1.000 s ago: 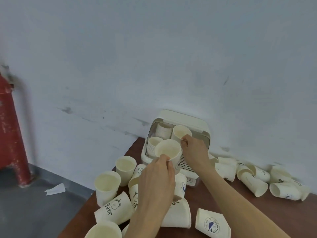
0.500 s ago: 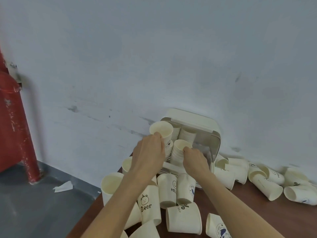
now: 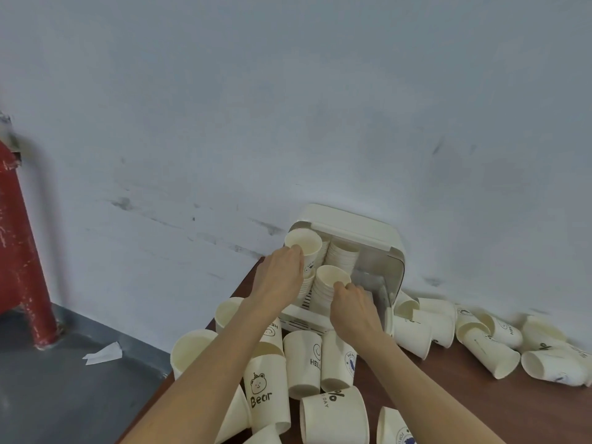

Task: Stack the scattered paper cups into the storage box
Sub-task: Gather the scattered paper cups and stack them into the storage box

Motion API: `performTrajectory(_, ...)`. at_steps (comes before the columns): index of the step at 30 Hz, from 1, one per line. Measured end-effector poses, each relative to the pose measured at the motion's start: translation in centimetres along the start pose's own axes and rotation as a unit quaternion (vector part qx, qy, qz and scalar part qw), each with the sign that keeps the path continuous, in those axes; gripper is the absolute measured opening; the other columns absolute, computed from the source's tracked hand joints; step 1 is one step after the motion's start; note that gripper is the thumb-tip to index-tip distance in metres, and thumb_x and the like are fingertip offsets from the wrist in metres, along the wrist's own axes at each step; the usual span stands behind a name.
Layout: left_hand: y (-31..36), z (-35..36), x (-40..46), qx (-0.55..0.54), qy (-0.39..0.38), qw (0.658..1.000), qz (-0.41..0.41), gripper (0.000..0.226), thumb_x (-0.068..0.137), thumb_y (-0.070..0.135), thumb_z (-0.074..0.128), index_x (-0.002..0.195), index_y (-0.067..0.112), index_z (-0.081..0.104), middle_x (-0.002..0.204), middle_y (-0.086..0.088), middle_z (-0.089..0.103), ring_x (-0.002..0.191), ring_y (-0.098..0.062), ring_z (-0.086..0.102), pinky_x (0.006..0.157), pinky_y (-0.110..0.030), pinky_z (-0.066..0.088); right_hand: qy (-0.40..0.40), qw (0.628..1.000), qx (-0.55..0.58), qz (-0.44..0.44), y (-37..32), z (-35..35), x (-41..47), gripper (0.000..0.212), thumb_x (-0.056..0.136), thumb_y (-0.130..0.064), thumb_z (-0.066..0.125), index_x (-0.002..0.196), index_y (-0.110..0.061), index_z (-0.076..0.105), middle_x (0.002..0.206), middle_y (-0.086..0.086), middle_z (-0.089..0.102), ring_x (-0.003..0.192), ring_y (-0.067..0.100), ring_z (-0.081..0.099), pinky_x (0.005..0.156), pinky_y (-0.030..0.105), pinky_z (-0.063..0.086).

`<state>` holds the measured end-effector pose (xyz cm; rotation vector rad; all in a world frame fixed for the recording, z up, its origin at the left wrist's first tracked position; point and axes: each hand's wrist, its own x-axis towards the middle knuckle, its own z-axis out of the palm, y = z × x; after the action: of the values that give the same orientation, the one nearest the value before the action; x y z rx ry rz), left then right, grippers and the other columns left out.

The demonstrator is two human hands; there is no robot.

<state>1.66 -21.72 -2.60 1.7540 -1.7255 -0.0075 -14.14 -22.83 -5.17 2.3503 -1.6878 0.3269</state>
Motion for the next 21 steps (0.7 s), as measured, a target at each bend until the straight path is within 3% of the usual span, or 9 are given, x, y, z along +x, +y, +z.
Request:
performTrajectory(3, -0.5, 1.0, 0.2, 0.038, -0.035, 0.999, -0.007, 0.017, 0.098, 0.013, 0.038, 0.097, 0.012, 0.055, 0.096, -0.008, 0.062, 0.086, -0.030, 0.059, 0.064, -0.038, 0.045, -0.005, 1.000, 0.008, -0.001, 0.0, 0.0, 0.1, 0.021, 0.090, -0.002, 0.038, 0.106, -0.006, 0.052, 0.108, 0.014, 0.060, 0.099, 0.029, 0.053, 0.070, 0.029, 0.028)
performTrajectory(12, -1.0, 2.6, -0.5, 0.105, -0.122, 0.986, -0.034, 0.022, 0.097, 0.015, 0.040, 0.111, 0.012, 0.057, 0.107, -0.012, 0.062, 0.096, -0.031, 0.059, 0.068, -0.034, 0.039, -0.029, 0.999, 0.014, 0.006, -0.2, -0.1, -0.2, 0.024, 0.088, -0.001, 0.040, 0.111, -0.005, 0.047, 0.111, 0.015, 0.057, 0.102, 0.029, 0.051, 0.071, 0.029, 0.030)
performTrajectory(14, -0.7, 2.6, -0.6, 0.103, -0.138, 0.985, -0.029, 0.025, 0.098, 0.020, 0.038, 0.117, 0.012, 0.052, 0.112, -0.013, 0.061, 0.100, -0.032, 0.058, 0.070, -0.035, 0.039, -0.035, 0.999, 0.016, 0.007, -0.2, -0.2, -0.3, 0.033, 0.087, -0.002, 0.042, 0.120, -0.004, 0.041, 0.112, 0.016, 0.057, 0.102, 0.030, 0.051, 0.071, 0.030, 0.031)
performTrajectory(18, 0.3, 1.7, -1.7, 0.096, -0.138, 0.985, -0.024, 0.047, 0.097, 0.024, 0.039, 0.143, 0.017, 0.026, 0.116, -0.015, 0.059, 0.101, -0.036, 0.058, 0.070, -0.037, 0.039, -0.025, 0.999, 0.020, 0.002, -0.1, -0.3, -1.3, 0.074, 0.085, -0.006, 0.048, 0.147, -0.003, 0.008, 0.112, 0.019, 0.056, 0.100, 0.032, 0.052, 0.072, 0.031, 0.031)
performTrajectory(21, 2.2, 0.5, -3.7, 0.081, -0.115, 0.990, -0.009, 0.049, 0.099, 0.026, 0.036, 0.145, 0.017, 0.024, 0.115, -0.015, 0.061, 0.100, -0.036, 0.058, 0.070, -0.037, 0.039, -0.018, 0.999, 0.042, 0.002, 0.1, -0.8, -2.8, 0.070, 0.083, -0.005, 0.047, 0.145, -0.006, 0.015, 0.111, 0.016, 0.057, 0.101, 0.032, 0.051, 0.078, 0.033, 0.037)
